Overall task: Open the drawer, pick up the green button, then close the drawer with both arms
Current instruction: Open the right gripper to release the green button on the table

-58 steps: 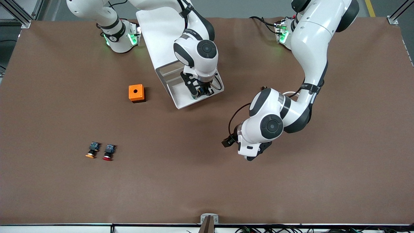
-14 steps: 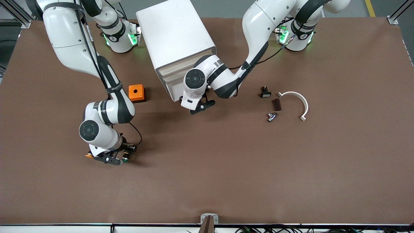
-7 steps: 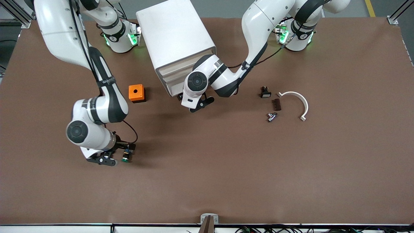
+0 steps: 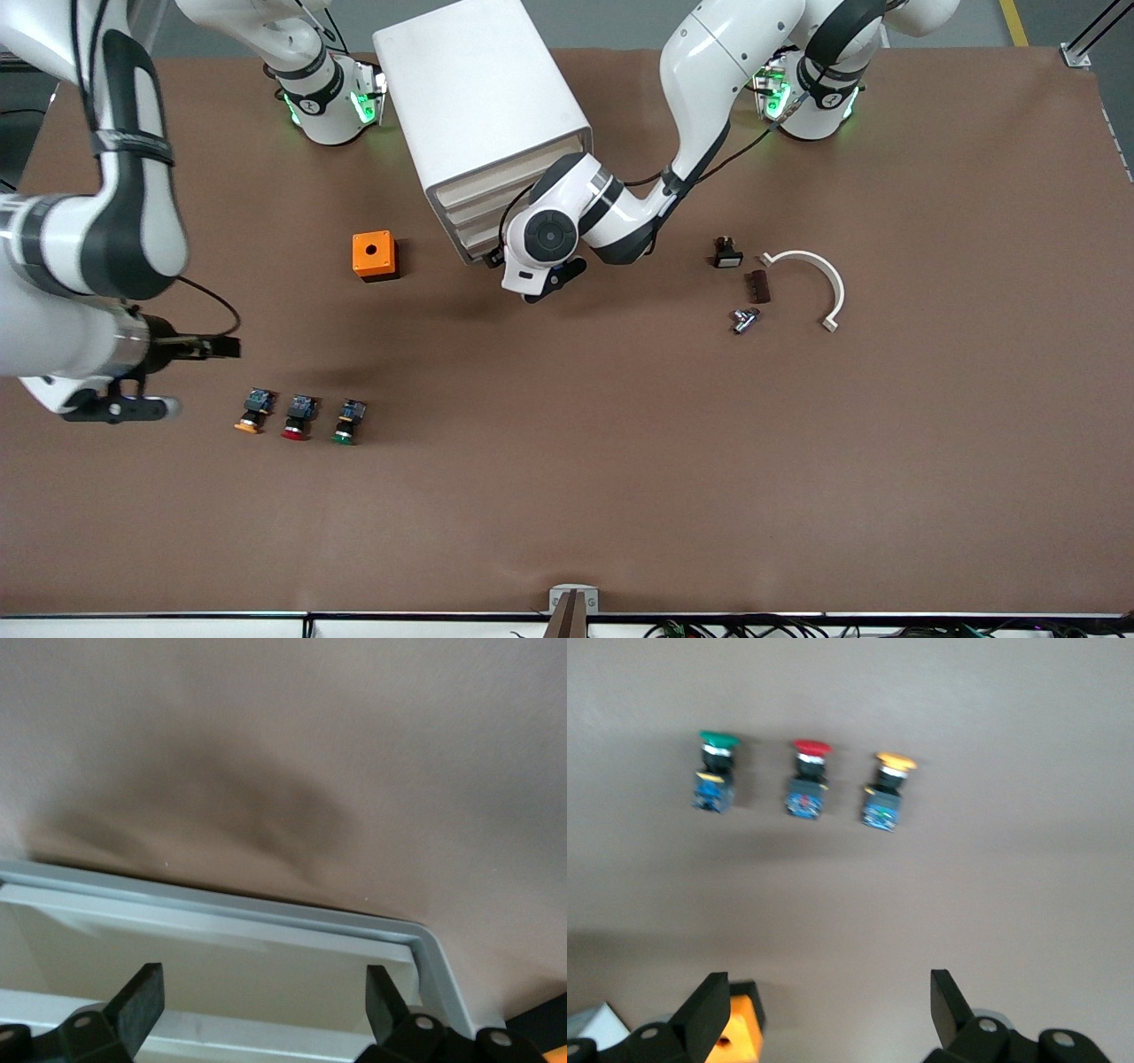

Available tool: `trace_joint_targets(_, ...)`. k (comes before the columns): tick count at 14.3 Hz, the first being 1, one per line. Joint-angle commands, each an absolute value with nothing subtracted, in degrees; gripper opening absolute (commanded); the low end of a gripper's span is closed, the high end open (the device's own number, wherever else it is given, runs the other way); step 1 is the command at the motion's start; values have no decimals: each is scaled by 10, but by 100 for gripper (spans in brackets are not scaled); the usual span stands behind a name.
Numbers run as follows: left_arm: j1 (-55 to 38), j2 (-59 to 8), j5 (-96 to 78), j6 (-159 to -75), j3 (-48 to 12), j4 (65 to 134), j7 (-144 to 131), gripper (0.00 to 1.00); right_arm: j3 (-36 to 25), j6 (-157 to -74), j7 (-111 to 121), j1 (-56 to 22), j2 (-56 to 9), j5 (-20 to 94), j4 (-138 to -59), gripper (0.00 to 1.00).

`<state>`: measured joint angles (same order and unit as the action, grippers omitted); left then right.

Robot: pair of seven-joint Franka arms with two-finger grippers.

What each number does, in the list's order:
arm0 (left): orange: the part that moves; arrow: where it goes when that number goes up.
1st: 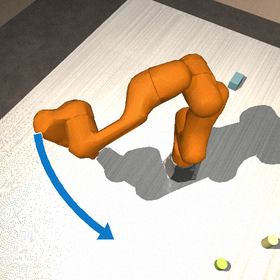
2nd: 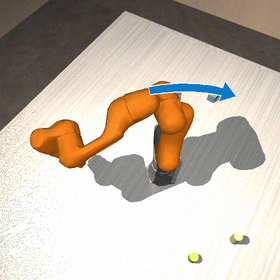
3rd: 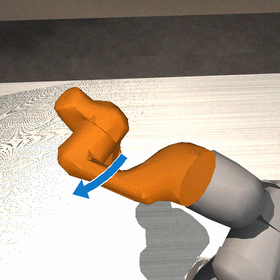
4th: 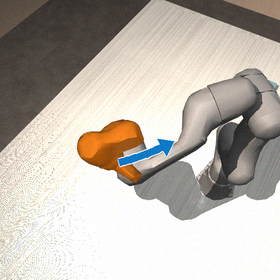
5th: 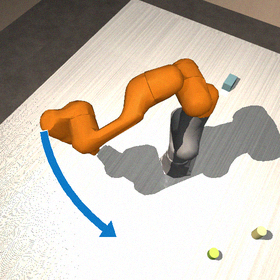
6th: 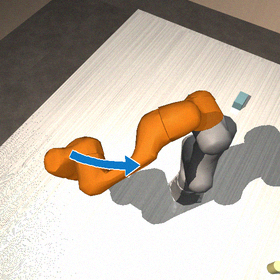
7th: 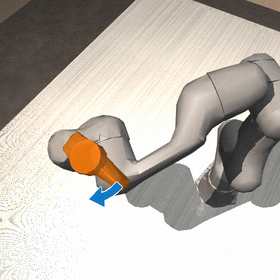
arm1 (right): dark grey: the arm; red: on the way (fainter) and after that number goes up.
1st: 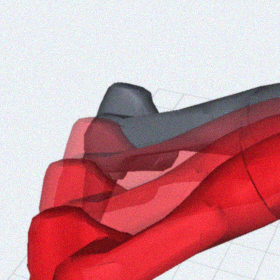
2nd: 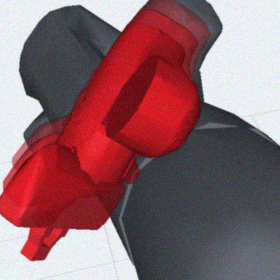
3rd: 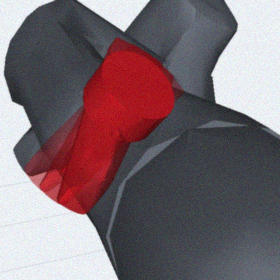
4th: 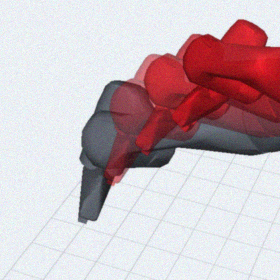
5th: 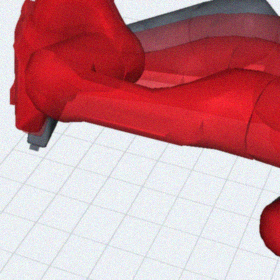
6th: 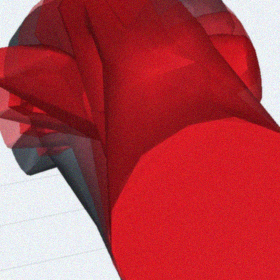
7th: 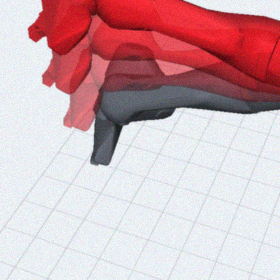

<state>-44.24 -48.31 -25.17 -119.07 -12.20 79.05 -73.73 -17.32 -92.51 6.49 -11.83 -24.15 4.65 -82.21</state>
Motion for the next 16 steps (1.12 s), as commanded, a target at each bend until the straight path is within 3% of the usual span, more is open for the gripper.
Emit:
trace_joint_targets(1,-446,-484,-286,-1189,-126,794,-732,100,-191,-895,84,-120,-220,42,-808,100)
trace_joint_targets(9,-441,-481,-286,-1196,-125,793,-732,100,-188,-861,54,-145,-135,31,-823,100)
trace_joint_targets(14,-429,-459,-218,-1187,-117,791,-742,100,-186,-843,56,-144,-121,4,-821,100)
trace_joint_targets(16,-395,-433,-179,-1144,-118,788,-737,99,-187,-843,55,-144,-122,4,-817,100)
